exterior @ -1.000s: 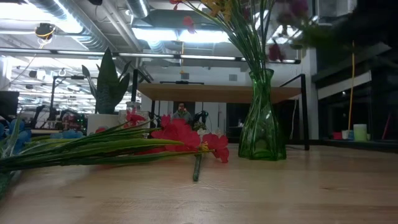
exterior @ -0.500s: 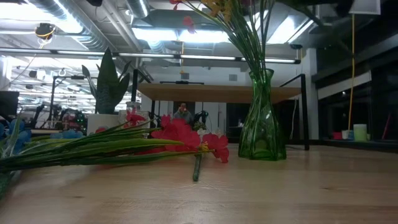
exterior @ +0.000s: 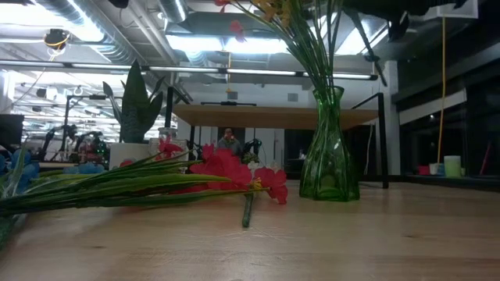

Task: Pick and place flowers into a vace then onto a shelf
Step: Put the purple flowers into the green vase

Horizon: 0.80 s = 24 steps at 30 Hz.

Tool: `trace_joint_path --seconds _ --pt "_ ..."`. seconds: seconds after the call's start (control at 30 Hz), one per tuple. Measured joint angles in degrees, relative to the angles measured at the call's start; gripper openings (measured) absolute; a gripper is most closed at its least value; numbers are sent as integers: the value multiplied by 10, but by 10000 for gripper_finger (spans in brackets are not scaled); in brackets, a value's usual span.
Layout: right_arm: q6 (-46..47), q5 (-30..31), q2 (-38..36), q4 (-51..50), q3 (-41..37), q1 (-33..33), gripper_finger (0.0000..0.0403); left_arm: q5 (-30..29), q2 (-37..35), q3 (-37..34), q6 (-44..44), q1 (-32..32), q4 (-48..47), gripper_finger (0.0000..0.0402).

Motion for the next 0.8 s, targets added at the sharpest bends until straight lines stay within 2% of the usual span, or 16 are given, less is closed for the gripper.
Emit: trace_joint_path --seconds 0.27,0.5,0.67,0.8 --pt "-86 -108 38 321 -105 0 2 -1 0 0 2 0 0 4" --pt "-121 -133 121 415 -110 -1 2 -1 0 0 2 0 2 4" --pt "-142 -182 185 498 -103 -26 2 -1 0 0 0 0 2 4" --pt "-115 -204 240 550 -103 -55 2 -1 0 0 0 0 2 4"
